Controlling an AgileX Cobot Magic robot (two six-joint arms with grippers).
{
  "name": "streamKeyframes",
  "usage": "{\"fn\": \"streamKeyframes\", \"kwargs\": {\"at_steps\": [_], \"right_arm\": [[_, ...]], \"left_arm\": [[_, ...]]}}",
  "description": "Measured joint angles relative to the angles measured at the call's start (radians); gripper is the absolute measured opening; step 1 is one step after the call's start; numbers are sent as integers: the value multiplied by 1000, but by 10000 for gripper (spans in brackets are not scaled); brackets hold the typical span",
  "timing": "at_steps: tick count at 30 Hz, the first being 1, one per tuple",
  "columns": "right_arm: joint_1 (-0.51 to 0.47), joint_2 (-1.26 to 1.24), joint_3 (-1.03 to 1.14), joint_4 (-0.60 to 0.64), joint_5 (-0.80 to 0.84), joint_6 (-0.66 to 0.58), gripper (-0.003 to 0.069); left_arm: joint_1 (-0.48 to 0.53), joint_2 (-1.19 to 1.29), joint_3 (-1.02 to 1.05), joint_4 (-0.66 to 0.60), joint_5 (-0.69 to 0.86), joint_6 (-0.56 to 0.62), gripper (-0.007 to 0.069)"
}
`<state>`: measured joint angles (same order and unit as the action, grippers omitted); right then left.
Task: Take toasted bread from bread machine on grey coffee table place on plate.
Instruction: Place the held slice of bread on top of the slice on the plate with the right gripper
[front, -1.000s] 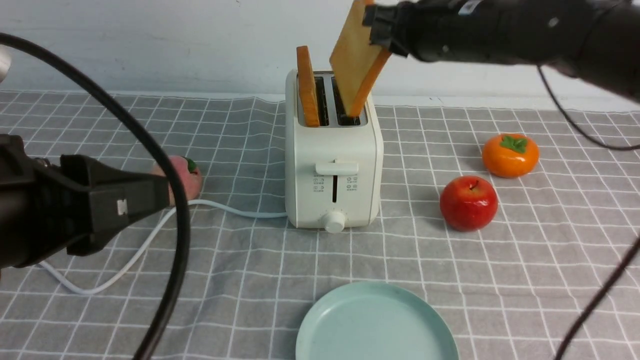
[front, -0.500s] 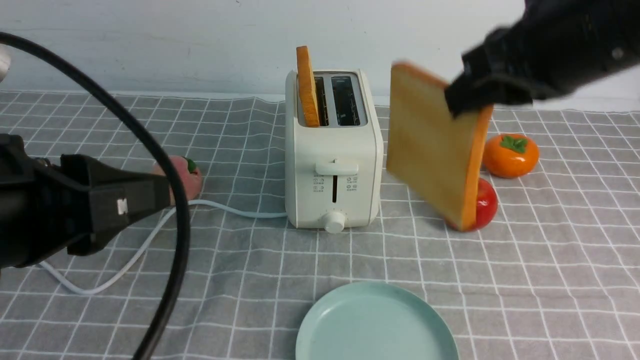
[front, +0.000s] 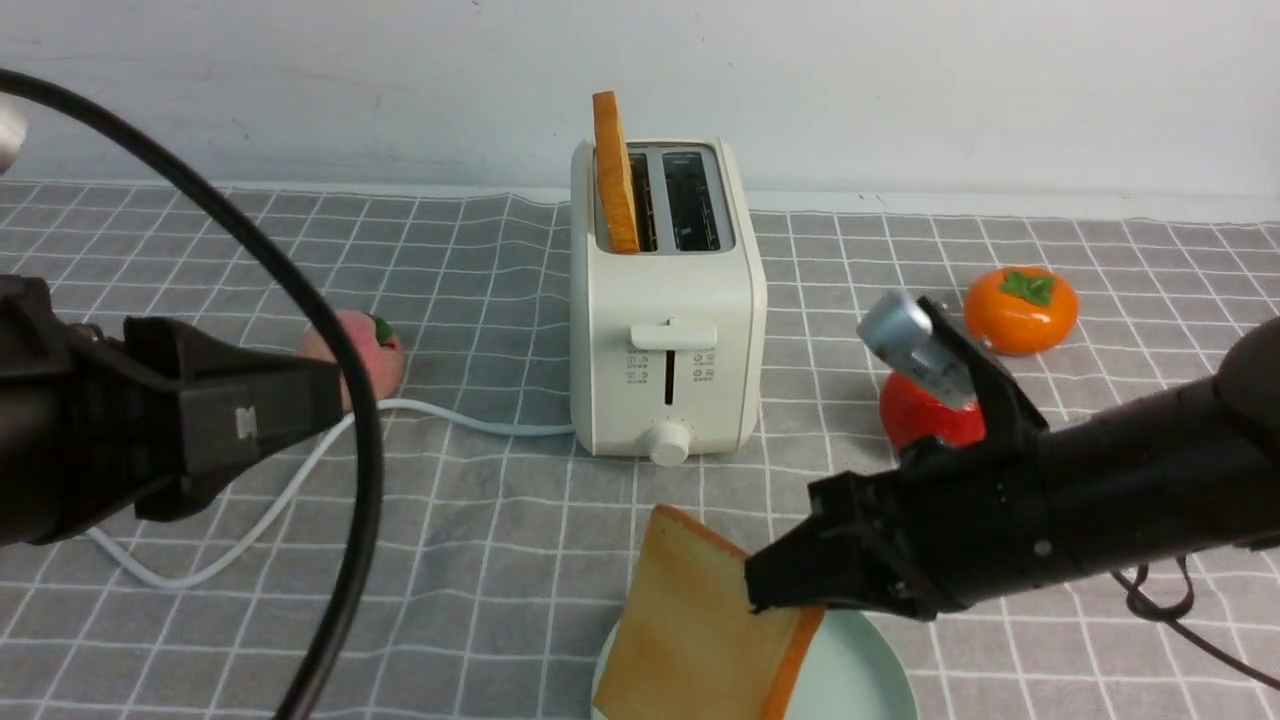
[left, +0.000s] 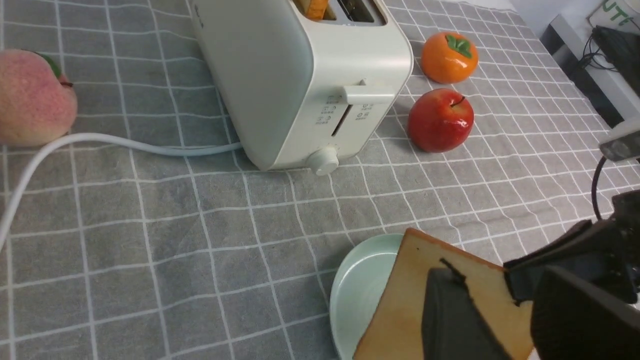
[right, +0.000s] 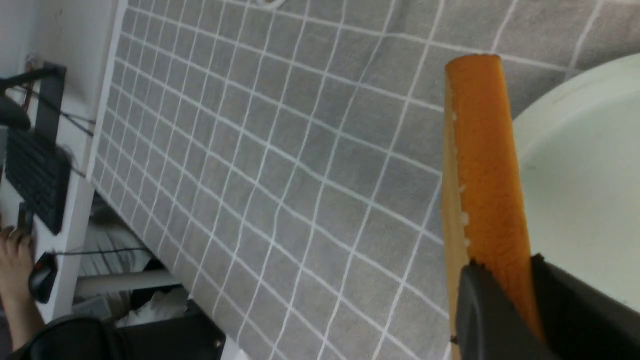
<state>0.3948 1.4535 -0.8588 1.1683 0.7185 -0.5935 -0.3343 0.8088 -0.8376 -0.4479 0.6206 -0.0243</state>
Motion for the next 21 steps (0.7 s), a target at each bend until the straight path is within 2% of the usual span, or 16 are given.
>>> {"fn": "streamKeyframes", "kwargs": {"at_steps": [5, 7, 8, 9, 13, 17, 21], "right_arm": [[0, 5, 8, -9, -21, -23, 214], [0, 5, 8, -50, -22, -25, 335], [0, 5, 8, -58, -23, -25, 345], [0, 5, 4, -98, -23, -25, 435], [0, -9, -53, -215, -14, -25, 598], [0, -74, -146, -339, 2, -9, 666], [0, -152, -273, -492, 71, 49, 647]], "left_arm": [[0, 0, 0, 0, 10, 0, 238], [0, 0, 0, 0, 10, 0, 238], [0, 0, 0, 0, 10, 0, 238], [0, 0, 0, 0, 10, 0, 238], [0, 1, 0, 0, -22, 0, 238], [0, 1, 0, 2, -66, 0, 238], [0, 21, 0, 4, -89, 4, 238]]}}
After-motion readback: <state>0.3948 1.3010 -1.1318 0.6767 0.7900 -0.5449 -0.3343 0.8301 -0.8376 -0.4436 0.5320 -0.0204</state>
